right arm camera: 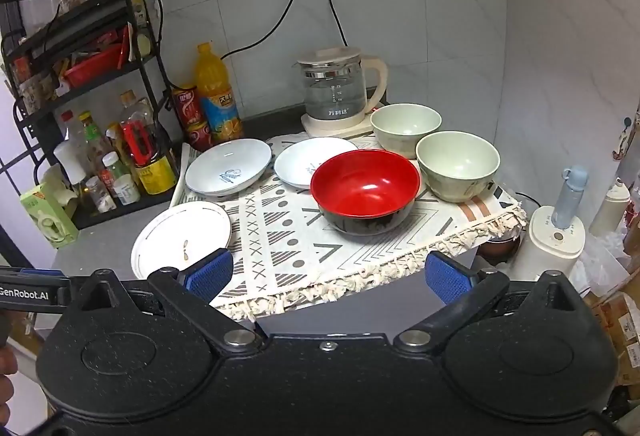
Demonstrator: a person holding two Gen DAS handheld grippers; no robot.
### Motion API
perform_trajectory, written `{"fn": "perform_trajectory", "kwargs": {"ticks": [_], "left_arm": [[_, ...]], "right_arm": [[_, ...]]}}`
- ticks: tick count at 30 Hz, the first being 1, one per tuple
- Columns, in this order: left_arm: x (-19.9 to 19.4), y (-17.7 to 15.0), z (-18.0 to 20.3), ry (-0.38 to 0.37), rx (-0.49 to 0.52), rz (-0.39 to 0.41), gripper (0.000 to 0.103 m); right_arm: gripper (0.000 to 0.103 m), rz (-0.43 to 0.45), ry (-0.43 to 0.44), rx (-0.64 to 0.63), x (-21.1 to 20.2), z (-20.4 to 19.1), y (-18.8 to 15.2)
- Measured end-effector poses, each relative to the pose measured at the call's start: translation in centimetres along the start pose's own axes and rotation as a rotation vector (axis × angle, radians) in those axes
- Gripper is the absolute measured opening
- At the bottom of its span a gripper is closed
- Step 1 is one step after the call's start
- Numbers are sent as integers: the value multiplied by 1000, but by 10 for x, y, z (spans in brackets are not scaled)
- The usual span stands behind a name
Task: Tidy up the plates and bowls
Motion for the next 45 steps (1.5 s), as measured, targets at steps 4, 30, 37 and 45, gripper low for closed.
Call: {"fn": "perform_trajectory", "kwargs": {"ticks": [4, 30, 37, 45], "left_arm": [[0, -6, 4, -4, 15, 8, 102], [-7, -6, 12, -14, -4, -28, 102], [-8, -6, 13, -12, 4, -23, 102], [-7, -7, 20, -10, 6, -26, 102]], "right_arm": [[103, 16, 9, 7, 0, 2, 0], [103, 6, 43, -16, -16, 10, -6], [103, 10, 40, -9, -16, 16, -8], [103, -2, 36, -4, -16, 17, -8]]}}
Point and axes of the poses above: each gripper's, at about its wrist camera, not at the fingertips, and x roughly the way its jaws point, z to its right, y to its top, the point moved 4 cm from there along x, roughly the way its jaws point, and after that the axes turned 11 degrees about -x, right-handed, at the moved point
